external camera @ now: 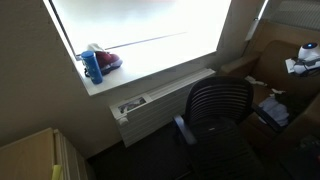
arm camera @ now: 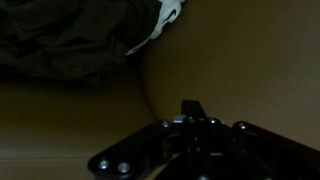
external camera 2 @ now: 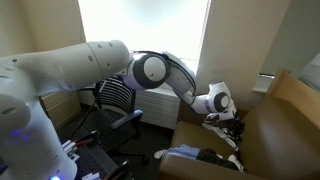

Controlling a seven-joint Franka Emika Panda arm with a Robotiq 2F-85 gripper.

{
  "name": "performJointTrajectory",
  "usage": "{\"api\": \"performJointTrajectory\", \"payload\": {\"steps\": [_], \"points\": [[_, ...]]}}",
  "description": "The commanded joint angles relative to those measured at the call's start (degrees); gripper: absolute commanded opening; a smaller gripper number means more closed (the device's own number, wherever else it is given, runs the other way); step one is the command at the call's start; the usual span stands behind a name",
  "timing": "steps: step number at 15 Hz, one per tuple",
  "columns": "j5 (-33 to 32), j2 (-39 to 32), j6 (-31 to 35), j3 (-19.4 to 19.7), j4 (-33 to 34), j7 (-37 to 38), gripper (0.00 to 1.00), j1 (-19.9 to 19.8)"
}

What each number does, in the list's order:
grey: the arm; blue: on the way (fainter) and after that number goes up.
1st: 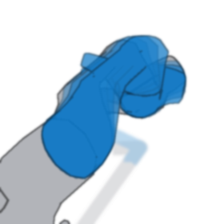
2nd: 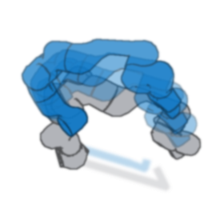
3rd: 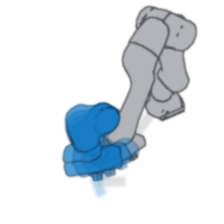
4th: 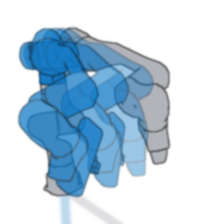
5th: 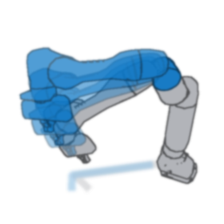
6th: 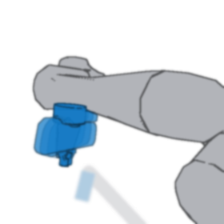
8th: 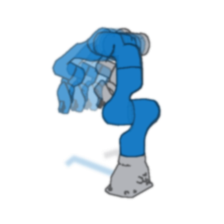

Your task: Remove the dark grey clothing from the sofa and place it on the backrest of the black chair, return the clothing to the sofa

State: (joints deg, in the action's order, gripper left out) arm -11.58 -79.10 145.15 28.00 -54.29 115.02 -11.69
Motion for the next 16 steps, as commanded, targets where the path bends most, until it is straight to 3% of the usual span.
{"api": "performJointTrajectory", "payload": {"steps": [1, 2, 7, 11, 14, 16], "points": [[0.34, -0.15, -2.06, -1.80, -0.11, -2.97, 0.33, -0.51], [0.95, 0.03, -4.74, -4.26, -0.78, -6.42, 0.40, -1.06], [1.51, -1.07, -16.27, -8.43, -0.61, -12.51, 0.76, -1.45], [2.67, -2.04, -16.65, -13.18, 0.11, -20.28, 1.00, -3.80], [2.89, -4.89, -16.91, -14.96, 2.49, -23.83, 1.00, -5.12], [4.27, -8.18, -18.19, -11.64, 5.30, -22.96, 1.00, -3.92]]}}
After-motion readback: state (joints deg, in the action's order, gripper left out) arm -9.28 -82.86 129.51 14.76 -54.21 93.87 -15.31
